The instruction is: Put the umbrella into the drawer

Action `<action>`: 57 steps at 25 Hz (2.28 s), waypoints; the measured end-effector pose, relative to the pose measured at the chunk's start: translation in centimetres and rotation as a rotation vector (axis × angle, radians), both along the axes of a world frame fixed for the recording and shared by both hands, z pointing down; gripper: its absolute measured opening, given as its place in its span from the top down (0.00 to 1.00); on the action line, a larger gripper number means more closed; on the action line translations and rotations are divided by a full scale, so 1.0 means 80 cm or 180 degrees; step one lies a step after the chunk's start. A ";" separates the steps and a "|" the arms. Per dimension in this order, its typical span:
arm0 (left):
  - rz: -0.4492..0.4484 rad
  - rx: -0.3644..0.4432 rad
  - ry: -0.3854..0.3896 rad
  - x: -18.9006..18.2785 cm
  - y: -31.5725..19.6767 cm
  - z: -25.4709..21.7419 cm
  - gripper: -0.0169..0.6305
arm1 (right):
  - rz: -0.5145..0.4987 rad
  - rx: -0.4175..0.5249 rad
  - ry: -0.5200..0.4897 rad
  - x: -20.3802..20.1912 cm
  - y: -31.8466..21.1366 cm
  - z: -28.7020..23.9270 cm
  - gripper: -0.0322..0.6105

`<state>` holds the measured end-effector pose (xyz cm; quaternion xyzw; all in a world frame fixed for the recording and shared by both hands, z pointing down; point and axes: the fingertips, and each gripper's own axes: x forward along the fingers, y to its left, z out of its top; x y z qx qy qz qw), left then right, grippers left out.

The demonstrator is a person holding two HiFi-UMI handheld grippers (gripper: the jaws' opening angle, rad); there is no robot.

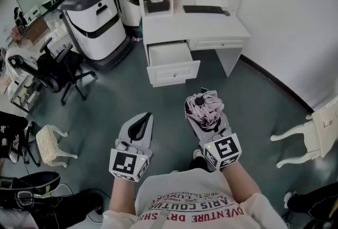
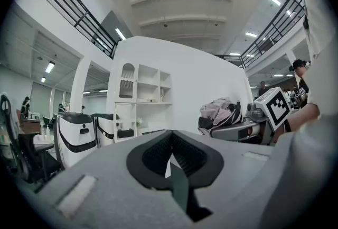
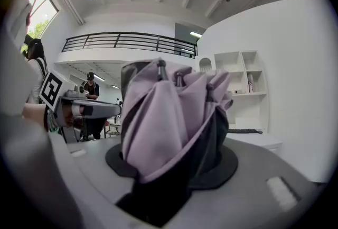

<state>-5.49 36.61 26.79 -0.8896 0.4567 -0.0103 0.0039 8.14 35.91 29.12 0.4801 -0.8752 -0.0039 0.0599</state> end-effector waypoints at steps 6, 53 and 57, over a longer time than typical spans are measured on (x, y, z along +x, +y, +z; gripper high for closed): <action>0.0015 -0.0056 0.0046 -0.001 -0.010 0.004 0.97 | 0.0007 -0.0076 0.0016 0.000 -0.007 0.010 0.62; -0.0718 -0.0430 0.0140 0.066 -0.586 0.057 0.97 | -0.0737 -0.0722 0.0151 0.059 -0.621 0.089 0.61; -0.0664 -0.0471 0.0107 0.056 -0.636 0.071 0.97 | -0.0769 -0.0828 0.0192 0.039 -0.669 0.109 0.61</action>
